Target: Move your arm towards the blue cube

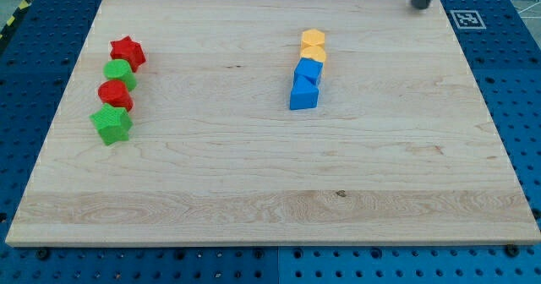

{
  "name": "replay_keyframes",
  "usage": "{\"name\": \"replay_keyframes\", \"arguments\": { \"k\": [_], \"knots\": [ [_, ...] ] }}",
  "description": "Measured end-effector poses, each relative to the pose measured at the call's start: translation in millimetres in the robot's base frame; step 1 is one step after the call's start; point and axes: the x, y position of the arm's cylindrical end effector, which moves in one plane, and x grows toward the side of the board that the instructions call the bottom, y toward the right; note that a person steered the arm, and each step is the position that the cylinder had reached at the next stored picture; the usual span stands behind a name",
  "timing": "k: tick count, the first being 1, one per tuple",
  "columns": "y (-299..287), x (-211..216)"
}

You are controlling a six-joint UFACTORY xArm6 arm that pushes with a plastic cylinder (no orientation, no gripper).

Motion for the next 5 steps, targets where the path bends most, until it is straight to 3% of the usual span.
{"name": "replay_keyframes", "arguments": {
  "k": [2,3,4,5],
  "knots": [
    [-7.5,7.4],
    [-45.7,57.1],
    [-46.8,57.5],
    [-61.2,103.4]
  ]
}}
